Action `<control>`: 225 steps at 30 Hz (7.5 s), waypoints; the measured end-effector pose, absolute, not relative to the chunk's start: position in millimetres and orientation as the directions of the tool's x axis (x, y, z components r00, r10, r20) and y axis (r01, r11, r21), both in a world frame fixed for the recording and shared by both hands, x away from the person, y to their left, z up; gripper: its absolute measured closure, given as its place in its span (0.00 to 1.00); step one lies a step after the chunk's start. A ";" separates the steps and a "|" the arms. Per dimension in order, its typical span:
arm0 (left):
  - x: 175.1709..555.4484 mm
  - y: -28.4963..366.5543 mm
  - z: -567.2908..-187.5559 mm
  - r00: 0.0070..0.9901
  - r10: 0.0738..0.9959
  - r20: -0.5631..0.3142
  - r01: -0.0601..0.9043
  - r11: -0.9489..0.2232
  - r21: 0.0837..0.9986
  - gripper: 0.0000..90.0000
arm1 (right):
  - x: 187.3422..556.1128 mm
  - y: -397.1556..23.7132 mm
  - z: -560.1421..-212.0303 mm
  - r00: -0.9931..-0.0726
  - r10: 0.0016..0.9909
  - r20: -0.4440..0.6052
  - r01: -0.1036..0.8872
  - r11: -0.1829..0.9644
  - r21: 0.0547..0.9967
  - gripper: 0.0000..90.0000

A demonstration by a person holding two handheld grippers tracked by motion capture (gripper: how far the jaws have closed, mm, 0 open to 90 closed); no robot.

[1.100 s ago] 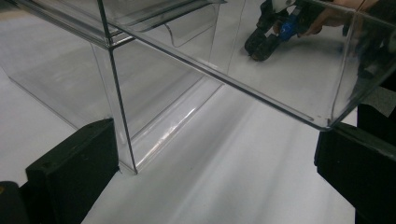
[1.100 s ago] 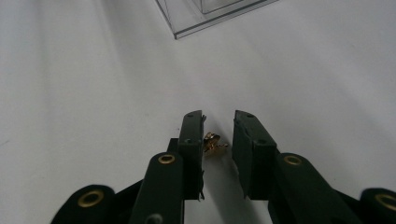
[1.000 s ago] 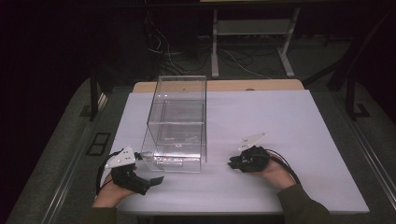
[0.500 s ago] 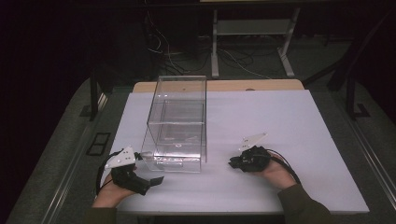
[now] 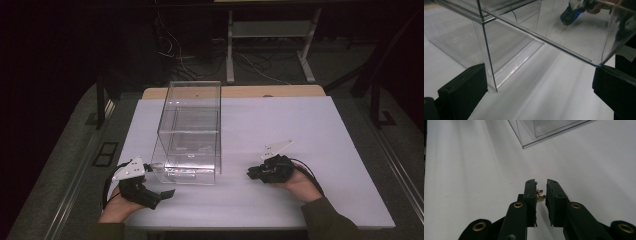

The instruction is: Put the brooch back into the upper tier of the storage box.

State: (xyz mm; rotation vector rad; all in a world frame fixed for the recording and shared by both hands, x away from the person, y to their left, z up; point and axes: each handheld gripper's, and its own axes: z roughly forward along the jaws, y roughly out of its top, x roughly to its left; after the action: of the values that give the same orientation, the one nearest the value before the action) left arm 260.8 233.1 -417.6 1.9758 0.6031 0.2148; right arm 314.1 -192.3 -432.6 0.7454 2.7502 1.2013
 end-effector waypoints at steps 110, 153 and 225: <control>259.7 235.2 -417.3 0.855 0.500 -0.139 0.334 -0.325 0.885 0.00 | 317.4 -142.1 -249.2 -0.964 0.181 0.197 0.259 0.447 0.856 0.87; 259.4 235.1 -415.7 0.859 0.495 -0.134 0.325 -0.323 0.889 0.00 | 325.5 -55.4 -263.7 -0.981 0.154 0.119 0.188 0.600 0.778 0.79; 259.3 235.5 -417.5 0.855 0.500 -0.134 0.331 -0.330 0.884 0.00 | 325.0 -204.4 -302.1 -0.913 0.377 0.159 0.290 0.323 0.901 0.32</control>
State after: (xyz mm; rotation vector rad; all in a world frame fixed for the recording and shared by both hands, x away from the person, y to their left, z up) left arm 259.3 235.5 -417.5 1.9457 0.6146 0.1956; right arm 325.0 -204.4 -302.1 0.6289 2.4887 1.6686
